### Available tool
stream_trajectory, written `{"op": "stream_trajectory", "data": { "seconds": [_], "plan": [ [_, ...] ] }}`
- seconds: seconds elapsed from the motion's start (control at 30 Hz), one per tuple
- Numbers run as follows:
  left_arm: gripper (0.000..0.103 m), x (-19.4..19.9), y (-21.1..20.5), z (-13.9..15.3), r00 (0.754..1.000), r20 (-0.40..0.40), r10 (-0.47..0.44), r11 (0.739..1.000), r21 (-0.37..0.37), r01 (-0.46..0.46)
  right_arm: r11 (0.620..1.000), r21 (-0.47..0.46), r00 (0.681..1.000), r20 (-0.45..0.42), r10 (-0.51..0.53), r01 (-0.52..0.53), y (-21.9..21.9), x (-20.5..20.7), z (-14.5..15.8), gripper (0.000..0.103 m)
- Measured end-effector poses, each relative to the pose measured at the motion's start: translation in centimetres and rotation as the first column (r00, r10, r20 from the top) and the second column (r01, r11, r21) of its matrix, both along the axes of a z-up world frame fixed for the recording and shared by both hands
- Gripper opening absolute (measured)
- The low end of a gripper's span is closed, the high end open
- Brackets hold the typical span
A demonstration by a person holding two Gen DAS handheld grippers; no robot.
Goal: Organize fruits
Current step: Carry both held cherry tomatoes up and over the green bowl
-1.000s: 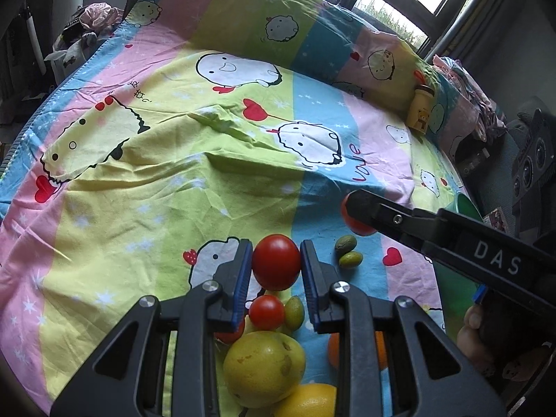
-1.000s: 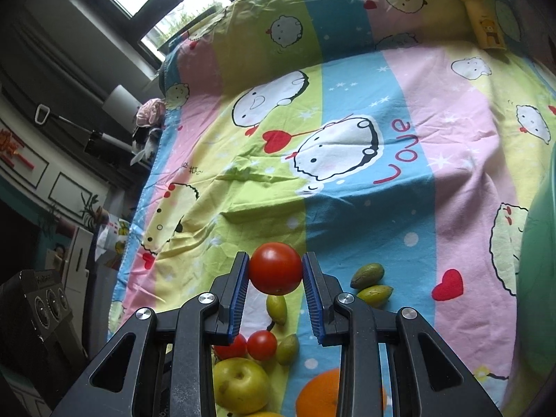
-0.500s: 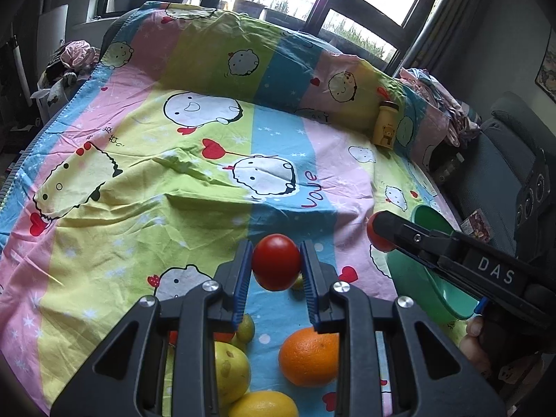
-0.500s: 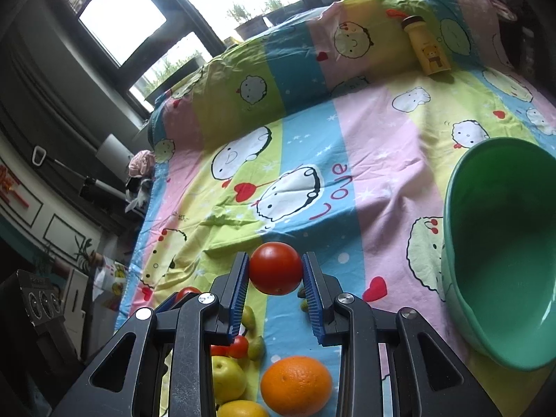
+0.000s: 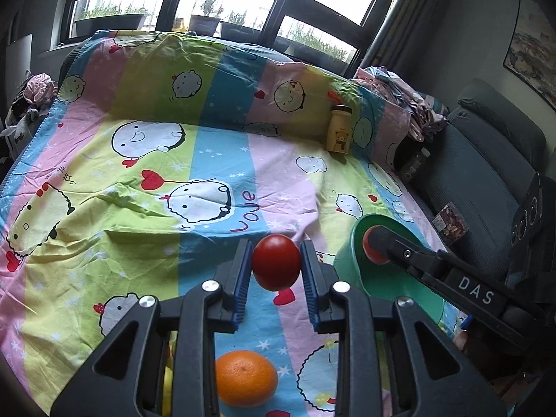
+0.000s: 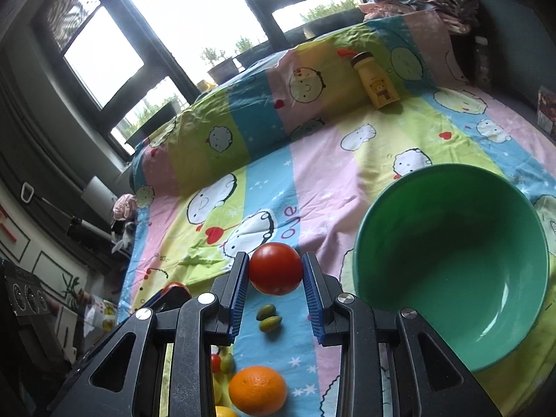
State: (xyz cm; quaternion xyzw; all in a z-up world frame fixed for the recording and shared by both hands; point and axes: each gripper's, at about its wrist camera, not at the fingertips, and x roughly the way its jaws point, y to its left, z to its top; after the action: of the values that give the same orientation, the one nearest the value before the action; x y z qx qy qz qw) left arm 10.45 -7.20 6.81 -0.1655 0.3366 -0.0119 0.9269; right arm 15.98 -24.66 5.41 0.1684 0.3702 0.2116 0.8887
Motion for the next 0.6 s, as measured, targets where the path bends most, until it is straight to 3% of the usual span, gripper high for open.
{"op": "stream_trajectory", "data": {
  "seconds": [0.6],
  "plan": [
    [0.028,4.0,-7.6,0.6,0.978,0.014,-0.21,0.977,-0.03,0.21,0.966,0.063,0.969,-0.025,-0.248,0.249,-9.2,0.8,-0.4,0.032]
  ]
}}
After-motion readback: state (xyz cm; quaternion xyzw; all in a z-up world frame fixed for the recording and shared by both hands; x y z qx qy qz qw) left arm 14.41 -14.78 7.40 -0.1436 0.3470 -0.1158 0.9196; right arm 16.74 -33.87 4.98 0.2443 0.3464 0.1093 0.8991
